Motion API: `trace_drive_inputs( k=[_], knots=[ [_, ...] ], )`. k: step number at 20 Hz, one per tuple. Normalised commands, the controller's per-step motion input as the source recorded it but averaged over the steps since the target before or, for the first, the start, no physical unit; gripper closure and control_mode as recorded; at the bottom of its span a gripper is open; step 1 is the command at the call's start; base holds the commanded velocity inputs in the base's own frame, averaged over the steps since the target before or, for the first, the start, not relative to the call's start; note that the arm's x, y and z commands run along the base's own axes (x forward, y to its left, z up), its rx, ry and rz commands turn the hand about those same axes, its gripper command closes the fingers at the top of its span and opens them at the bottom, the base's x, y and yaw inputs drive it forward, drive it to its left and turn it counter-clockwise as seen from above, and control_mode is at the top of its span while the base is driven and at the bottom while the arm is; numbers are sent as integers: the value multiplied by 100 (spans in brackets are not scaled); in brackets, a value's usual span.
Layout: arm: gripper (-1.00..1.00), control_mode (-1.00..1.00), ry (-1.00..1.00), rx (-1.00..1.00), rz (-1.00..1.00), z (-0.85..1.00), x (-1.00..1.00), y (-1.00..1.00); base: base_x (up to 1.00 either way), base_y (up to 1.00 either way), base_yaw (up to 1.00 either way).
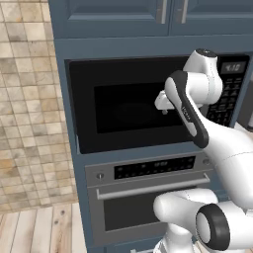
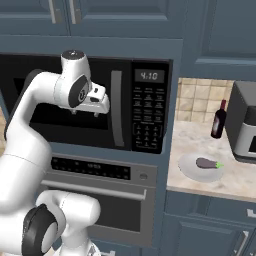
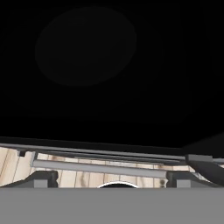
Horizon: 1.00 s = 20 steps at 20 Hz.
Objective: Pick the eggplant from the counter and place it in the microwave. Then turn on the microwave.
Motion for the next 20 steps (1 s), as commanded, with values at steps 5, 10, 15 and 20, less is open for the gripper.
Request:
trace_drive_inputs(
  k=[5,10,15,20],
  knots=[
    [-100,100,0,0,0,0,0,0,-31,-12,0],
    [-100,100,0,0,0,0,0,0,-42,-17,0],
    [-100,100,0,0,0,0,0,0,-48,-20,0],
    [-100,100,0,0,0,0,0,0,-44,-24,0]
  ],
)
